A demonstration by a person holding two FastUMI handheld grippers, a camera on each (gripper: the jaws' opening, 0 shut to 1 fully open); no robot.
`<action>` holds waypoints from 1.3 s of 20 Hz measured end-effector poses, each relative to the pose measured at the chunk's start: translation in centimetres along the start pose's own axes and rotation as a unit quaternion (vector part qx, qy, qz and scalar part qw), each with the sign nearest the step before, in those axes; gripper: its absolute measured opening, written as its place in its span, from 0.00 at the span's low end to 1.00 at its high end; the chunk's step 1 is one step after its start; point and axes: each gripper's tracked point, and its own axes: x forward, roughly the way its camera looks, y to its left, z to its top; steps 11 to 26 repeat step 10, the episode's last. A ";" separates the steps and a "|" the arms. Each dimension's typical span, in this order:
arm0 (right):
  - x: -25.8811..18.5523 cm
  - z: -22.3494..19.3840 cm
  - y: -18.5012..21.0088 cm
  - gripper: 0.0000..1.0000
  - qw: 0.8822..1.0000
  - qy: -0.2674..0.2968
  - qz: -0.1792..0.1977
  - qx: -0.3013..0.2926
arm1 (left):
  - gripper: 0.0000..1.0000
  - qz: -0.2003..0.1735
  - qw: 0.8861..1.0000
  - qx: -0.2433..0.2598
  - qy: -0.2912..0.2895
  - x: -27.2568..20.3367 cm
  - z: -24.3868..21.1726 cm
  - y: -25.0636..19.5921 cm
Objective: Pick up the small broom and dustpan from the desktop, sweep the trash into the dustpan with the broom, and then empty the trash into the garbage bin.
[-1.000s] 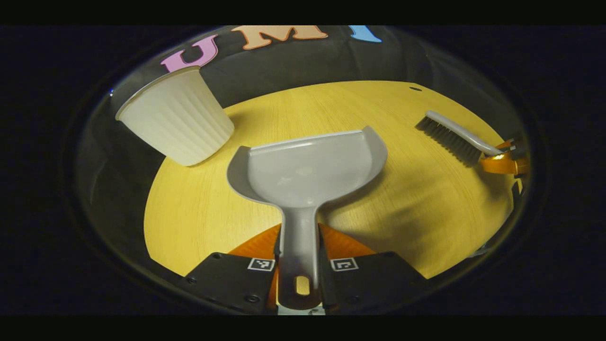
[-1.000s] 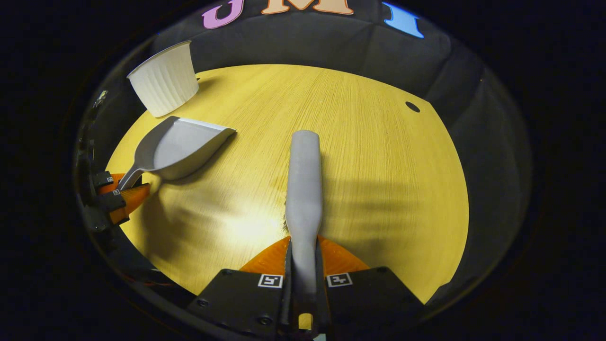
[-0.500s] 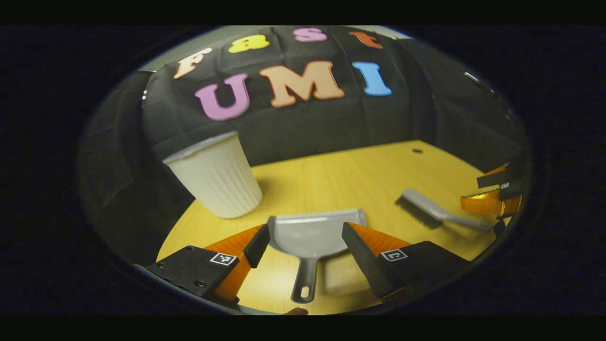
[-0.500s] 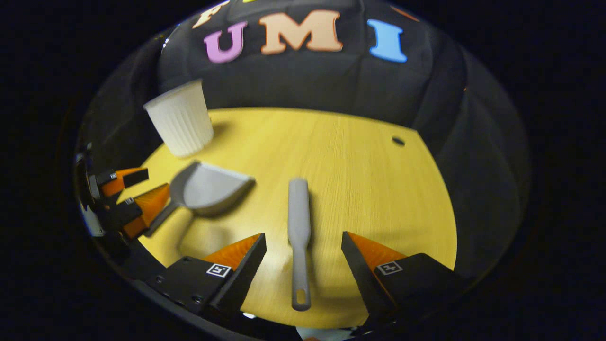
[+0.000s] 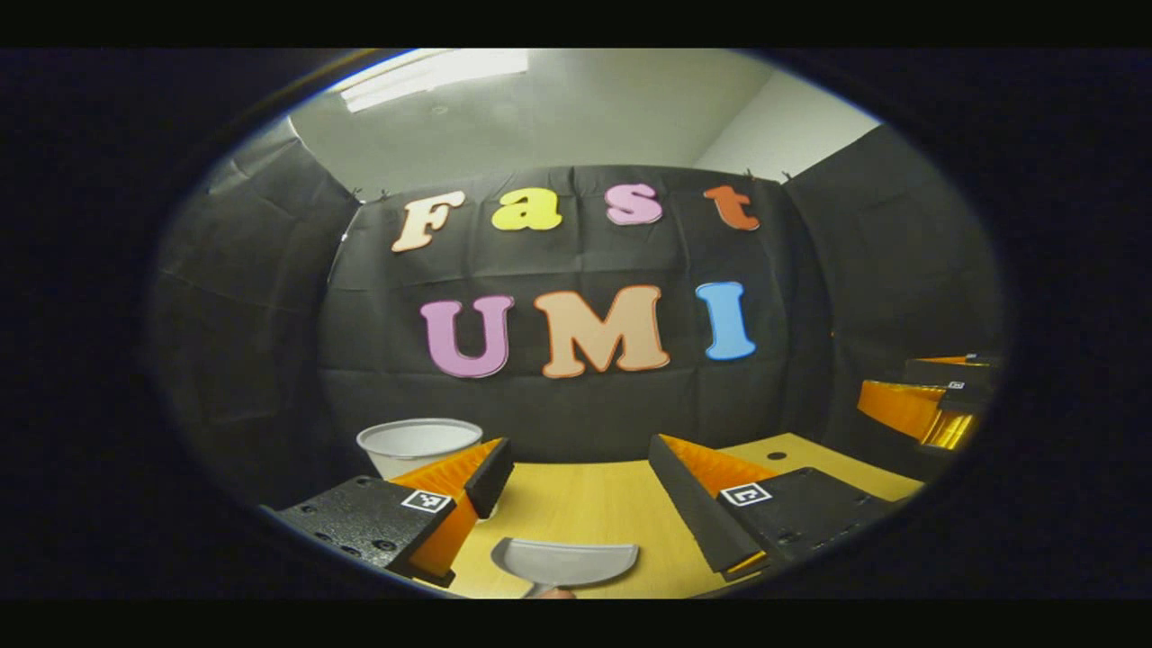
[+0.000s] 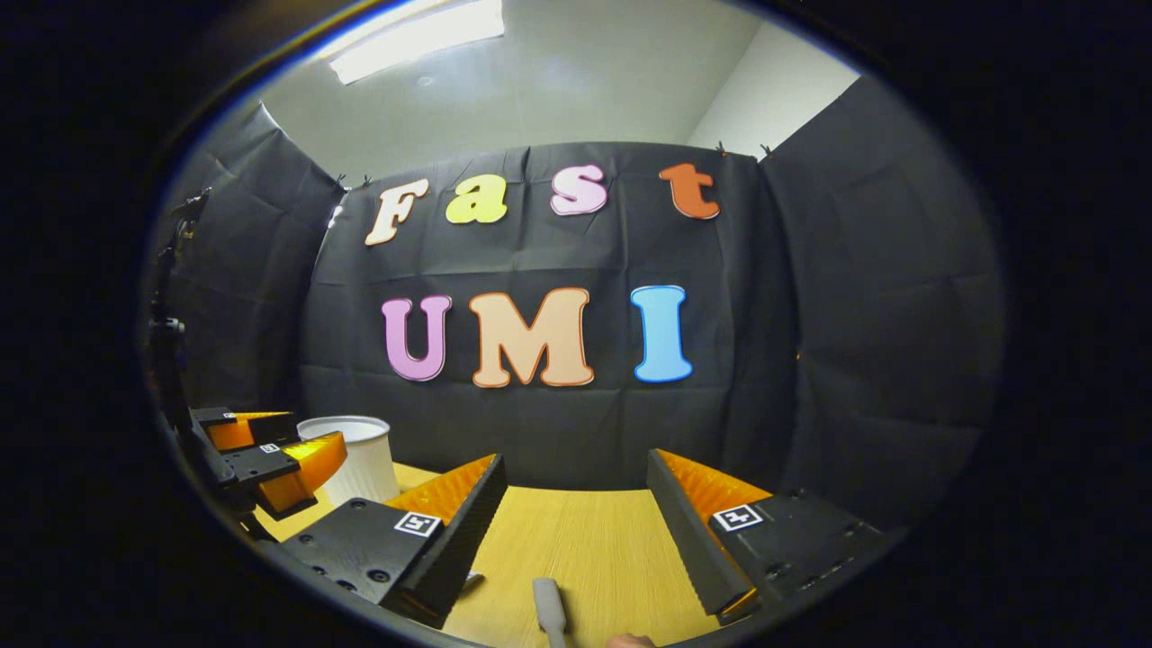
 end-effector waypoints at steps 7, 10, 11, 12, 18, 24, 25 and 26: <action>0.2 1.2 2.3 0.93 1.000 -0.017 -0.022 -0.011 | 0.93 -0.032 0.999 0.020 -0.023 1.6 1.4 0.5; 0.4 1.6 3.3 0.93 0.999 -0.026 -0.026 -0.013 | 1.00 -0.029 0.999 0.018 -0.020 2.1 1.4 2.0; 0.4 1.6 3.3 0.93 0.999 -0.026 -0.026 -0.013 | 1.00 -0.029 0.999 0.018 -0.020 2.1 1.4 2.0; 0.4 1.6 3.3 0.93 0.999 -0.026 -0.026 -0.013 | 1.00 -0.029 0.999 0.018 -0.020 2.1 1.4 2.0; 0.4 1.6 3.3 0.93 0.999 -0.026 -0.026 -0.013 | 1.00 -0.029 0.999 0.018 -0.020 2.1 1.4 2.0; 0.4 1.6 3.3 0.93 0.999 -0.026 -0.026 -0.013 | 1.00 -0.029 0.999 0.018 -0.020 2.1 1.4 2.0; 0.4 1.6 3.3 0.93 0.999 -0.026 -0.026 -0.013 | 1.00 -0.029 0.999 0.018 -0.020 2.1 1.4 2.0; 0.4 1.6 3.3 0.93 0.999 -0.026 -0.026 -0.013 | 1.00 -0.029 0.999 0.018 -0.020 2.1 1.4 2.0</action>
